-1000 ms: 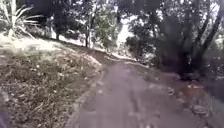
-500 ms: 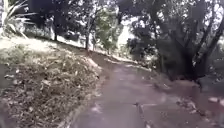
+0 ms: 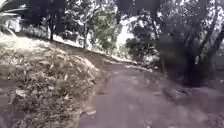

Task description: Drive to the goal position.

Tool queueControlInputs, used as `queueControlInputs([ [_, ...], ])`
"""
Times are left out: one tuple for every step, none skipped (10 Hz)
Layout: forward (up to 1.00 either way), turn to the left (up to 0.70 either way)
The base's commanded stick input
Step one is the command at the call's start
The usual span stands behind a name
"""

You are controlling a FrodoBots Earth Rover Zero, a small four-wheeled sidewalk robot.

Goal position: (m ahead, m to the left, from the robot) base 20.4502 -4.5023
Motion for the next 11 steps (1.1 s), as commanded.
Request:
queueControlInputs([
  [1.0, 0.0],
  [1.0, 0.0],
  [1.0, 0.0],
  [1.0, 0.0],
  [1.0, 0.0],
  [1.0, 0.0],
  [1.0, 0.0],
  [1.0, -0.13],
  [1.0, -0.4],
  [1.0, -0.4],
  [1.0, -0.4],
])
